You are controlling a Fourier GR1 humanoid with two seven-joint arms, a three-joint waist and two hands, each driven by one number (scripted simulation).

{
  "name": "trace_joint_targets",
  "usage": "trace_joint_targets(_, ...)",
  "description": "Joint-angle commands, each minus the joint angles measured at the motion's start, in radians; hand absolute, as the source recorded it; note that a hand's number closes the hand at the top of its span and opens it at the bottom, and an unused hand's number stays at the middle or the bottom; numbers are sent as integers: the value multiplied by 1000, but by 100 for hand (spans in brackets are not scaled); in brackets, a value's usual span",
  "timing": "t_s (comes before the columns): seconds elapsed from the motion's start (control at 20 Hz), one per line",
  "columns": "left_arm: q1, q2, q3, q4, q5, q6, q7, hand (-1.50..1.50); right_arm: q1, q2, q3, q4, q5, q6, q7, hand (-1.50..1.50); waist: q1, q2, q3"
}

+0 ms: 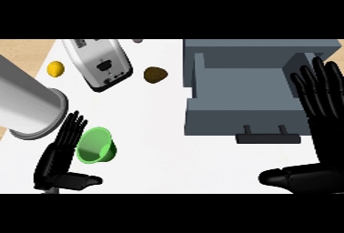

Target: Pick up the cup, place it into the drawer and close the drawer

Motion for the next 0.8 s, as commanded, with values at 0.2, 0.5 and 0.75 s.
trace_joint_targets(0.2,-54,-10,9,220,-55,31,-166,-150,23,14,8,42,26,9,-56,-150,-1,1,-1)
trace_joint_targets(0.5,-71,69,44,272,-23,-28,-177,-150,19,16,4,21,9,10,-28,-150,1,1,-1)
trace_joint_targets(0.75,-250,97,65,573,-61,-20,-303,-150,-20,6,-3,22,0,9,-1,-150,-3,2,-2)
